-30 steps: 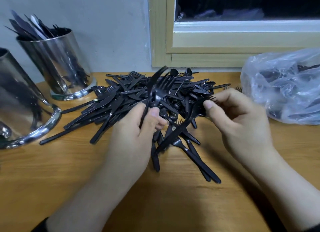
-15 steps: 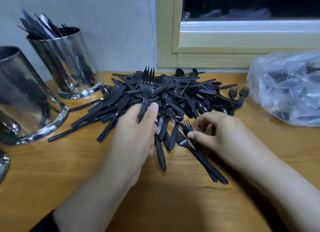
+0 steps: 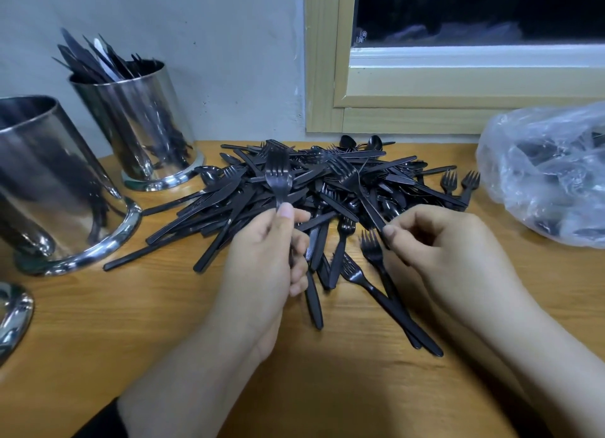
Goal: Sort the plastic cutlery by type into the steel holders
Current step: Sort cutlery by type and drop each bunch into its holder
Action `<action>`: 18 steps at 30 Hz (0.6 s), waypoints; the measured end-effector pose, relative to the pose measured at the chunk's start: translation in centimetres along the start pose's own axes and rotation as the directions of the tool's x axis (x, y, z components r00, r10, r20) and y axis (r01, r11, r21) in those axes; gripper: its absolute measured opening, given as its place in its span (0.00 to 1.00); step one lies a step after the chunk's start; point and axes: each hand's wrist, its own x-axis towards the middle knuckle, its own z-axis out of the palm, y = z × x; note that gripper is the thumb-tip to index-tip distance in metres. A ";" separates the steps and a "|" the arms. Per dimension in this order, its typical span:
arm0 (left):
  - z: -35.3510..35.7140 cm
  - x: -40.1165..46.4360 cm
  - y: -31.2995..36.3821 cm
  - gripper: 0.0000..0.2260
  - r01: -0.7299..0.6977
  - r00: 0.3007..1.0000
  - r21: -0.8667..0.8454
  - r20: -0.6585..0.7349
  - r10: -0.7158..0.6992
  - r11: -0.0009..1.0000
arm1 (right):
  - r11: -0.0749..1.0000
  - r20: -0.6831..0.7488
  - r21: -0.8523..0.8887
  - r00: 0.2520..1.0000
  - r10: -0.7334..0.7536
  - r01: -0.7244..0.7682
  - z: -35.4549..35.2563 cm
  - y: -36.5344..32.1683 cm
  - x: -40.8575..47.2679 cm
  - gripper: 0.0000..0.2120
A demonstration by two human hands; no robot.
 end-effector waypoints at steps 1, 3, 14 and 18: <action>0.1 0.0 -0.1 0.13 0.006 1.000 0.003 -0.006 -0.006 1.000 | 0.996 0.035 0.093 0.999 0.001 -0.004 0.1 -0.4 -0.4 0.09; 0.5 -0.1 -0.2 0.13 0.027 1.000 -0.013 -0.005 -0.027 1.000 | 0.977 0.125 0.214 0.992 -0.005 -0.022 0.7 -1.4 -1.1 0.08; 1.7 -1.6 -0.1 0.14 0.098 0.989 0.010 0.110 -0.099 0.995 | 0.969 0.279 0.248 0.959 -0.046 -0.025 2.3 -2.9 -2.4 0.07; 1.4 -1.1 0.2 0.18 0.012 0.997 0.106 0.077 -0.020 0.994 | 0.997 0.154 0.067 0.988 0.030 -0.040 1.1 -1.6 -1.4 0.14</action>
